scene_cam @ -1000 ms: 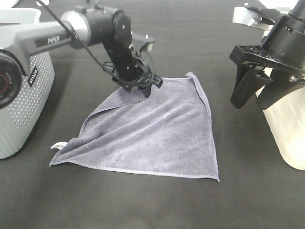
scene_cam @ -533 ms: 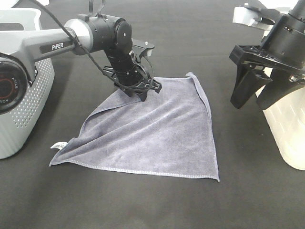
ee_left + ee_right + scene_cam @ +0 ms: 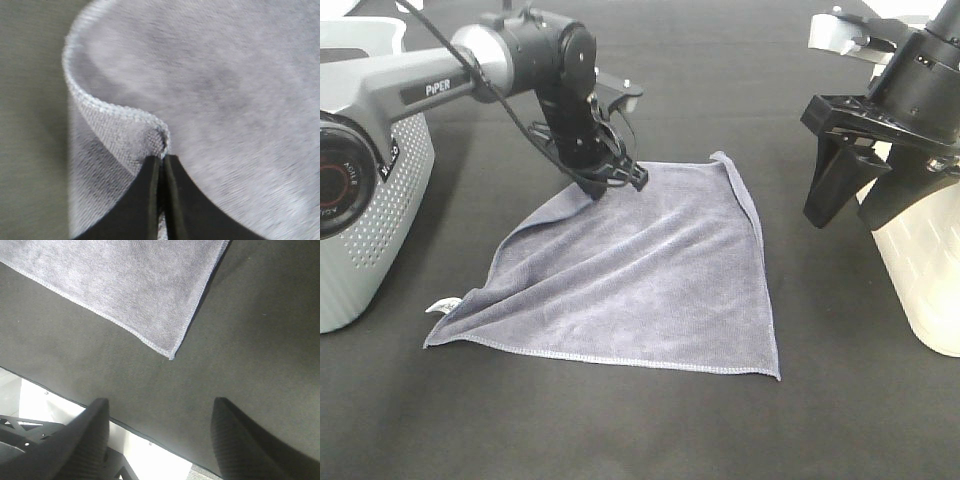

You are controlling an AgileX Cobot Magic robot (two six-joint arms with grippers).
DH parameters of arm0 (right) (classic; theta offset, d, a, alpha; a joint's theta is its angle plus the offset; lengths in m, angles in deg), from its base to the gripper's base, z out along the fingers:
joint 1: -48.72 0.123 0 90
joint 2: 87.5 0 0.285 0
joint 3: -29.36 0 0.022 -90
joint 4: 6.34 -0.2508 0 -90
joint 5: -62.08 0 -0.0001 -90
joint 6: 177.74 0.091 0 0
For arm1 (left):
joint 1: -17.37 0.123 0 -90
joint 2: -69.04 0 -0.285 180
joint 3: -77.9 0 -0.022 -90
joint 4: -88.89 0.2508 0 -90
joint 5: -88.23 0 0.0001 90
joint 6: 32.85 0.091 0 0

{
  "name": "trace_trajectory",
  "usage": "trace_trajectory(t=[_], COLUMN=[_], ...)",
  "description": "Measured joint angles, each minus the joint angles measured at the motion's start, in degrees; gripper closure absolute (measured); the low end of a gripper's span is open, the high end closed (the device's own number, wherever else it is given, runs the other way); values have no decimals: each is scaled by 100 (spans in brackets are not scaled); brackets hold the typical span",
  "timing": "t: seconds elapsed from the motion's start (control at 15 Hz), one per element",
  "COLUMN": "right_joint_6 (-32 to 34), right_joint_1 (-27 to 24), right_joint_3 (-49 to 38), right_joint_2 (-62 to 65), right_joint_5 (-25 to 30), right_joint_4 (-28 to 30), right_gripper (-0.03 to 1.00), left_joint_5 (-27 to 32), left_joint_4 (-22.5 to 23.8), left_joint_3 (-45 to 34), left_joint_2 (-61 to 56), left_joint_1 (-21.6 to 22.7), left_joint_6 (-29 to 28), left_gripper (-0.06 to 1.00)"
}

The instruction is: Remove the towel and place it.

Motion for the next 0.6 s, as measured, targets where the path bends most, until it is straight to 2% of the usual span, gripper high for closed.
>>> trace_trajectory(t=[0.33, 0.6], right_joint_6=[0, 0], right_joint_1=[0, 0], right_joint_3=[0, 0], right_joint_2=[0, 0], right_joint_5=[0, 0], right_joint_4=[0, 0], right_gripper=[38, 38], left_joint_5=[309, 298], left_joint_4=[636, 1077], left_joint_3=[384, 395], left_joint_2=[0, 0], left_joint_1=[40, 372], left_joint_6=[17, -258], left_gripper=[94, 94])
